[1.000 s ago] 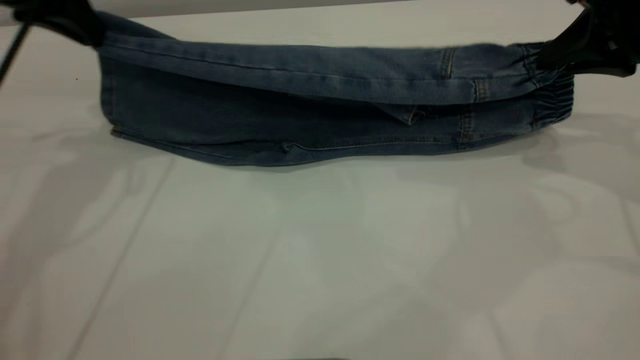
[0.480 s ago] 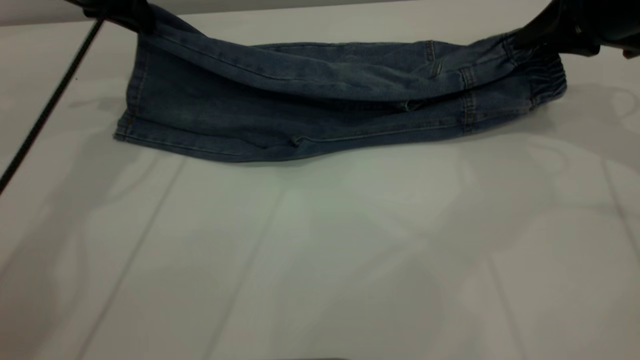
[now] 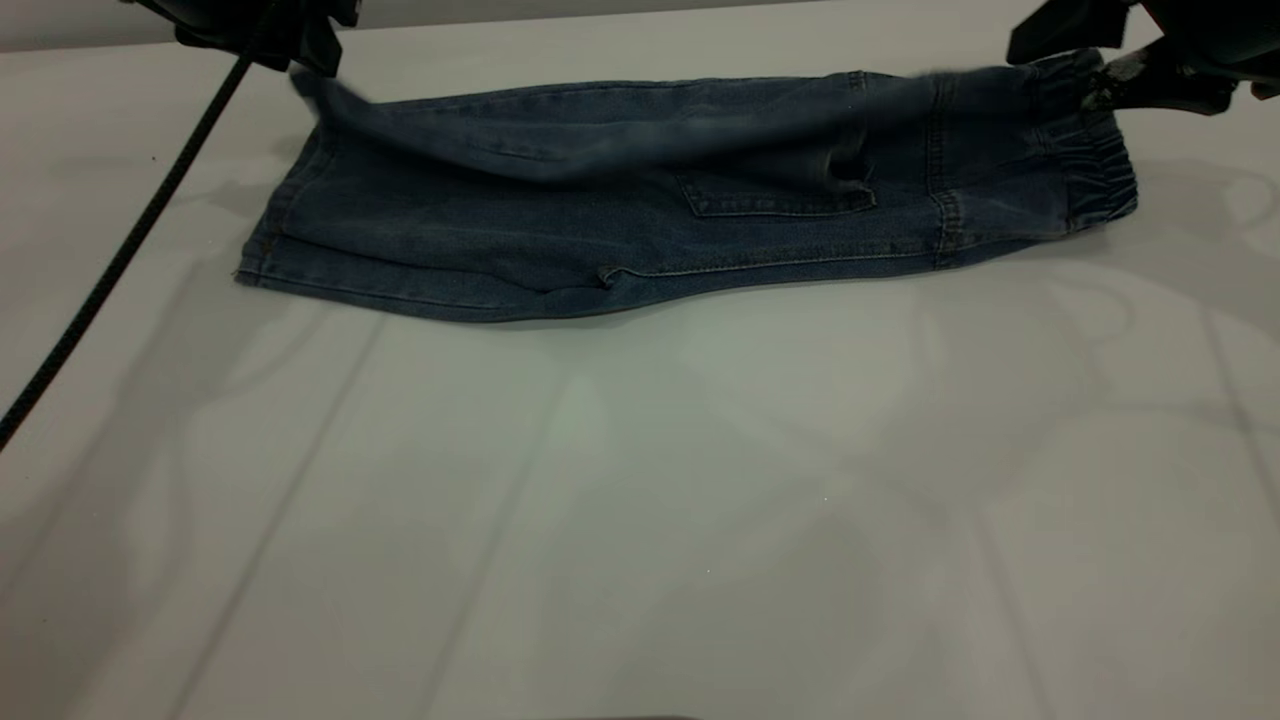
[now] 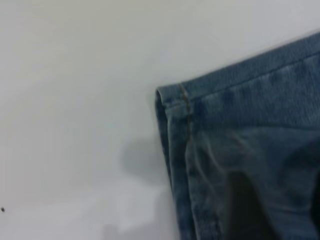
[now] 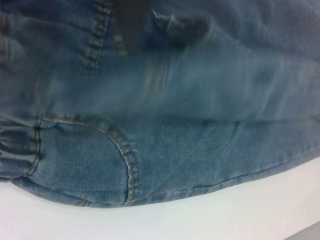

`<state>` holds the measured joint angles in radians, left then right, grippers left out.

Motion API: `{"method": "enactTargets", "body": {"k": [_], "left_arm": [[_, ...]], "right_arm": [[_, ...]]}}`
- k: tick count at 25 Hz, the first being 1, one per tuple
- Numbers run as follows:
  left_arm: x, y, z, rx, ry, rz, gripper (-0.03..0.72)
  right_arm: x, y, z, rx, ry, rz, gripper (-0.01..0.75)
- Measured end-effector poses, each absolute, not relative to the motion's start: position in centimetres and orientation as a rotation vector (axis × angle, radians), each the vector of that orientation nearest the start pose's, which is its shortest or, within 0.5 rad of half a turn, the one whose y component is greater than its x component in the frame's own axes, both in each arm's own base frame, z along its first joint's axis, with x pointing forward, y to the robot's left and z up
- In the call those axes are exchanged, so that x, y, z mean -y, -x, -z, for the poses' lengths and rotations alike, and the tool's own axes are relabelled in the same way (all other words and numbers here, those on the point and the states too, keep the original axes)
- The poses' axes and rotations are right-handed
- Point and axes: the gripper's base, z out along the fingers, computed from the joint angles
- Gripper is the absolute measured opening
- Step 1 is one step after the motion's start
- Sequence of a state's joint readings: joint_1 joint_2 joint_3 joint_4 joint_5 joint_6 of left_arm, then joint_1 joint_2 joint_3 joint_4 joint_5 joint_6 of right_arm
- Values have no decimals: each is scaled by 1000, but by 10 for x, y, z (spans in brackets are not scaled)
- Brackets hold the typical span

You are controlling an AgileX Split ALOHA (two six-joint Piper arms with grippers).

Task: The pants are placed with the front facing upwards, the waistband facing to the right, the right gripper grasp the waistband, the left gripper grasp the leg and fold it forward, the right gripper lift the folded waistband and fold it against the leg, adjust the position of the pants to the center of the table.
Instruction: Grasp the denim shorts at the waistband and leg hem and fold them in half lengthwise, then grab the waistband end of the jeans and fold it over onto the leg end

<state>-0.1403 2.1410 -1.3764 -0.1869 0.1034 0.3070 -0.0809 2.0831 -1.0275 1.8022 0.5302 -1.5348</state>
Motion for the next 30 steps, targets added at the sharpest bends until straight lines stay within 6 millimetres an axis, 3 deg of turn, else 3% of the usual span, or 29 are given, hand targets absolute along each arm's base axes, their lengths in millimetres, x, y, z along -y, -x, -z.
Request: {"method": "enactTargets", "body": {"k": [3, 7, 12, 17, 23, 30], "left_arm": [[66, -454, -136, -2323, -319, 28, 484], [66, -453, -134, -2349, -328, 33, 552], [68, -442, -127, -2517, -382, 73, 560], [71, -438, -135, -2651, -462, 114, 560], [73, -443, -148, -2669, -489, 130, 560], [74, -445, -153, -2672, -501, 135, 560]], "right_arm": [[-13, -388, -97, -2377, -216, -716, 666], [-14, -386, -96, -2401, -225, -725, 676], [-14, -375, -90, -2533, -228, -780, 651], [-14, -369, -83, -2634, -277, -797, 624], [-5, -376, -62, -2646, -387, -834, 620], [22, -394, -51, -2558, -563, -902, 609]]}}
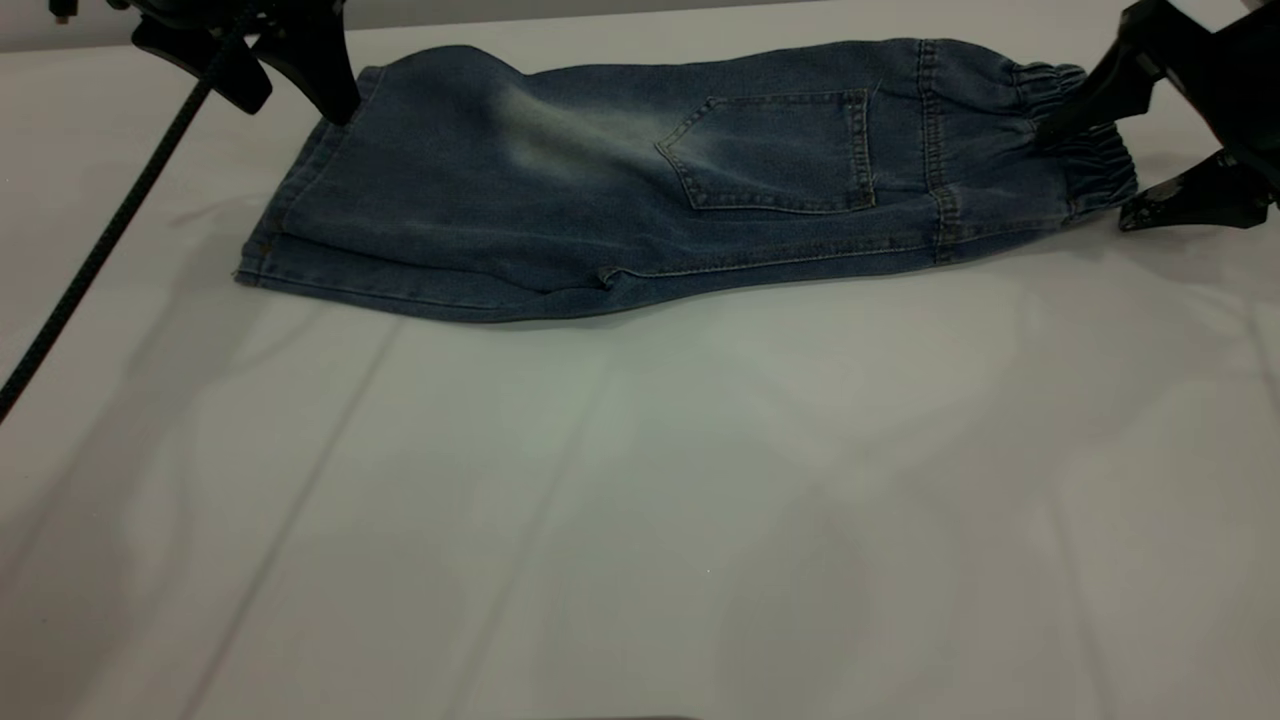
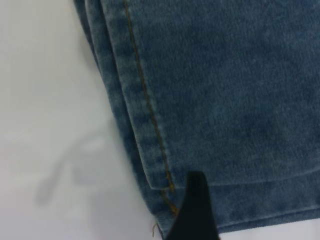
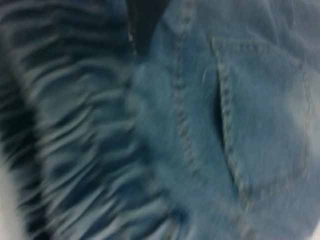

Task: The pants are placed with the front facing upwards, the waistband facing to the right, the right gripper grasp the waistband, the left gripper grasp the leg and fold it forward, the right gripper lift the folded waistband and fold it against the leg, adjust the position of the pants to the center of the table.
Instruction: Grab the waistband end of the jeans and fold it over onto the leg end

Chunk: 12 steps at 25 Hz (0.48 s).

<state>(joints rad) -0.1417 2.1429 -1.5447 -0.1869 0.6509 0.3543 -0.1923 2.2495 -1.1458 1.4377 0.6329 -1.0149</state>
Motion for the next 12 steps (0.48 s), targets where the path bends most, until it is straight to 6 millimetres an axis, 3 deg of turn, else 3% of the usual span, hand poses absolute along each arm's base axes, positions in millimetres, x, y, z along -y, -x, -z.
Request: {"method": "enactTargets", "body": {"k": [4, 6, 10, 12], "left_arm": [[87, -443, -153, -2665, -541, 144, 560], [100, -441, -154, -2654, -579, 151, 560], [134, -437, -147, -2605, -664, 164, 560], [152, -438, -139, -2571, -705, 170, 560]], "right_arm": [[22, -397, -41, -2527, -584, -981, 529], [18, -397, -35, -2505, -566, -1038, 436], [13, -398, -34, -2454, -509, -1122, 128], [12, -400, -37, -2438, -476, -1147, 81]]}}
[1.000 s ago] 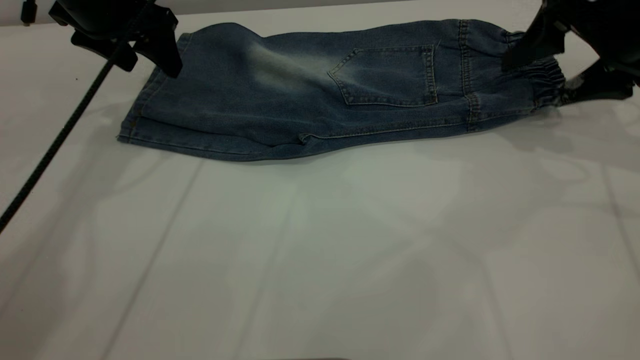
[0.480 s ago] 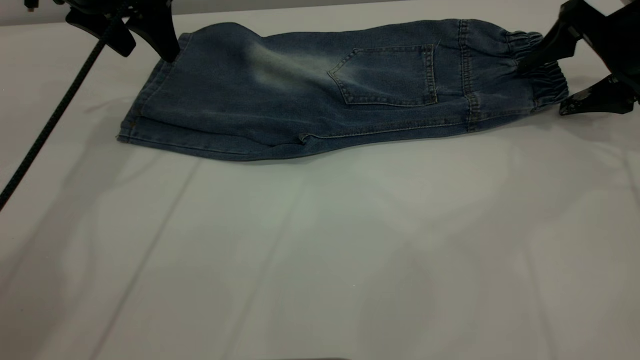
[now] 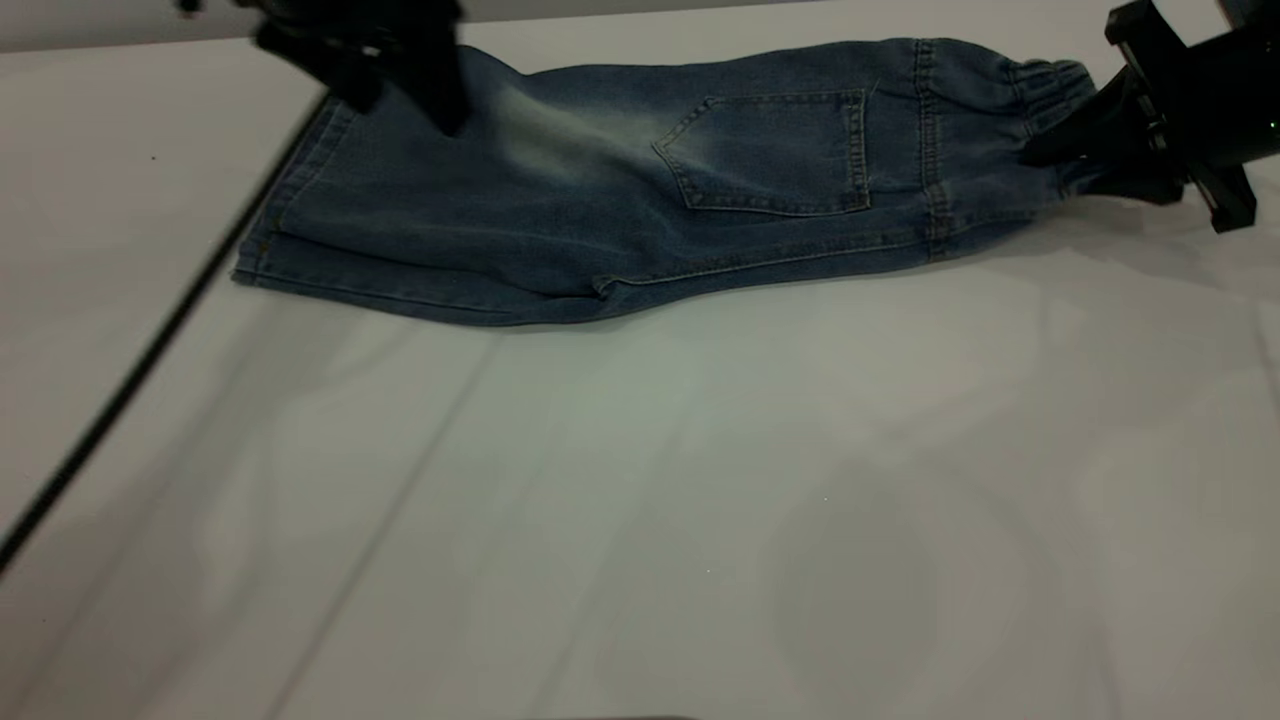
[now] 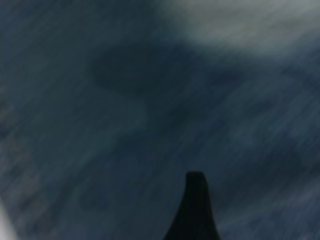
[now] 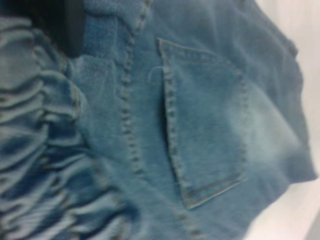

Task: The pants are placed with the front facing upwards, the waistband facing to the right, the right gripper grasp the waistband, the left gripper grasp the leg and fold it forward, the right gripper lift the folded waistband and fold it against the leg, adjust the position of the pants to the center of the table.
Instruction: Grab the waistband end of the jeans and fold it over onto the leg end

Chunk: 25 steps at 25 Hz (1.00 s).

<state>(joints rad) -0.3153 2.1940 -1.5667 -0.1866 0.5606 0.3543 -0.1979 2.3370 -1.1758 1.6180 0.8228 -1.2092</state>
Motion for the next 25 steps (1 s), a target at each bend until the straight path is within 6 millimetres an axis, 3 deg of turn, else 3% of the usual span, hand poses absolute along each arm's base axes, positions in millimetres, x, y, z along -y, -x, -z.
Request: {"method": "enactTargets", "body": {"k": [3, 7, 12, 19, 25], "left_arm": [[183, -443, -124, -2511, -760, 181, 560], [222, -451, -96, -2453, -829, 199, 560], [251, -456, -63, -2430, -897, 206, 557], [280, -453, -61, -2370, -937, 232, 557], [306, -437, -69, -2409, -1033, 275, 557]], "right_arm": [[11, -402, -44, -2422, -444, -1164, 81], [11, -405, -68, -2382, -375, -1164, 81], [8, -406, -105, -2306, -291, -1211, 81], [0, -404, -136, -2213, -218, -1325, 81], [-21, -404, -148, -2130, -166, -1439, 81]]}}
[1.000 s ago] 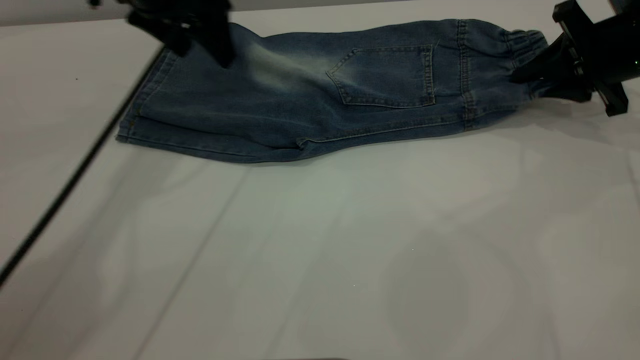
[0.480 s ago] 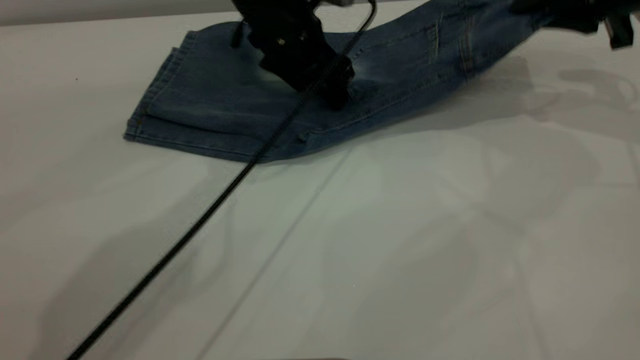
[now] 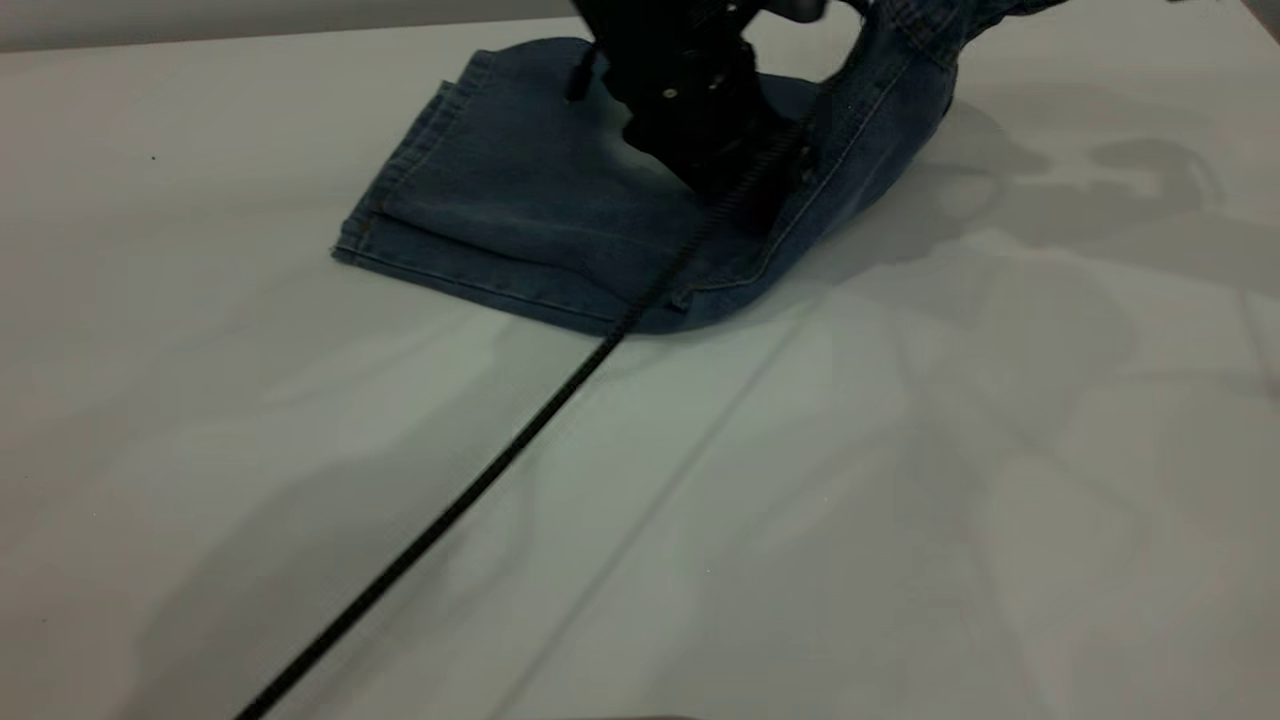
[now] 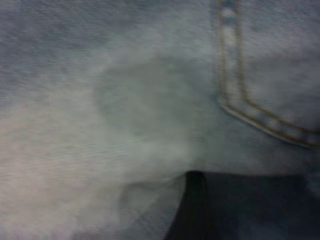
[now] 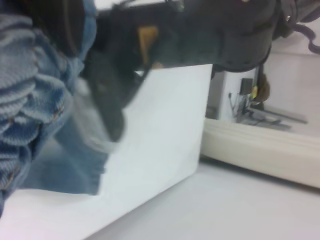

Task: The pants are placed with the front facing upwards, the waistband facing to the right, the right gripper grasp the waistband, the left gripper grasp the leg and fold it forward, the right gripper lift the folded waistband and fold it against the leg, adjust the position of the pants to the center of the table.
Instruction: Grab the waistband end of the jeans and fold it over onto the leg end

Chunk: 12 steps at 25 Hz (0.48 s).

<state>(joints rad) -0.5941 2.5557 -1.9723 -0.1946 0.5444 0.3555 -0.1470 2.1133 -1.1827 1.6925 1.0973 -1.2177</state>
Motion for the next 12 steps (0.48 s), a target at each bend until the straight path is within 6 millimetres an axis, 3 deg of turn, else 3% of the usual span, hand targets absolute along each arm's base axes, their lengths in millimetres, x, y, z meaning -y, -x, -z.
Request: {"method": "enactTargets", "body": {"k": [4, 8, 12], "left_arm": [[294, -447, -101, -2486, -1047, 226, 557], [253, -469, -142, -2552, -968, 58, 557], [211, -488, -146, -2581, -926, -107, 557]], "right_arm": [[-28, -404, -149, -2128, -151, -1455, 81], [-30, -406, -149, -2129, -145, -1444, 81], [-43, -413, -157, -2125, -76, -1428, 81]]}}
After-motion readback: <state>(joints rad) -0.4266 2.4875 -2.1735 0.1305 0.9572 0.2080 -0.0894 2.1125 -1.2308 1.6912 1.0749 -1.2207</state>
